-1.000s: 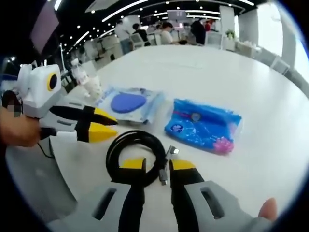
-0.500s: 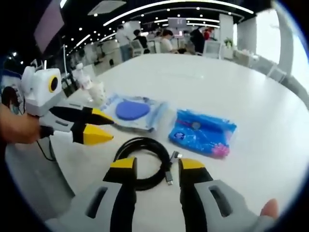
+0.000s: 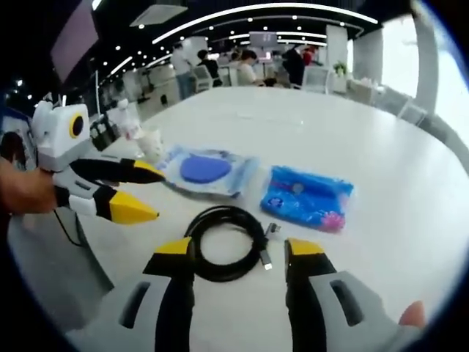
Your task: Arrange the tabletop items into an orderly group along one side of the table until the central work area is clear of visible clutter.
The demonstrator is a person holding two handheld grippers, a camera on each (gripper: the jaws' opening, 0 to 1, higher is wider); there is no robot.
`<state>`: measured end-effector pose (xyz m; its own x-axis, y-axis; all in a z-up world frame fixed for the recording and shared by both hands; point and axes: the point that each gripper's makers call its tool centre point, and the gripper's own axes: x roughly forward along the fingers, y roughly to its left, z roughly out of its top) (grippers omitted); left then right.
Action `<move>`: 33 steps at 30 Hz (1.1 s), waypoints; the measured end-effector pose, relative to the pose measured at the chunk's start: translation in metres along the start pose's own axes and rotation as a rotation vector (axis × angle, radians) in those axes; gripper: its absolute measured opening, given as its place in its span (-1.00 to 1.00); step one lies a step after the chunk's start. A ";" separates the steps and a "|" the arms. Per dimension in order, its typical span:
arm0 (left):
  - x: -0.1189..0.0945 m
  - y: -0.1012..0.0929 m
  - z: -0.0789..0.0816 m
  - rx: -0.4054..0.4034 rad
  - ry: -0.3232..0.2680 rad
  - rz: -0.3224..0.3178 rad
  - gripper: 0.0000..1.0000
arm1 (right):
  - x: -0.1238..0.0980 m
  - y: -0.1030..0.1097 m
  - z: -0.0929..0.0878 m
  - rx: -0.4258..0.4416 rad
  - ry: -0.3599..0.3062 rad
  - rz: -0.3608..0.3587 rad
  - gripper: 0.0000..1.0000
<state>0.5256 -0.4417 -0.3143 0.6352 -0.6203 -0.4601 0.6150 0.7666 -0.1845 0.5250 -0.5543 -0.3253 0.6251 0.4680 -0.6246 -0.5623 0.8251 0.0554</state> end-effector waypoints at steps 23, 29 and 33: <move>-0.104 0.042 0.007 0.002 -0.098 -0.026 0.08 | -0.028 0.034 0.017 0.022 -0.106 -0.125 0.26; -0.137 0.049 0.010 0.028 -0.127 -0.030 0.17 | -0.032 0.047 0.021 0.039 -0.135 -0.144 0.33; -0.153 0.054 0.010 0.027 -0.142 -0.025 0.26 | -0.039 0.040 0.025 0.035 -0.135 -0.181 0.37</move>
<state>0.4663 -0.3069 -0.2450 0.6777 -0.6581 -0.3282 0.6428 0.7469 -0.1704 0.4913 -0.5316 -0.2795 0.7822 0.3479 -0.5168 -0.4169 0.9087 -0.0192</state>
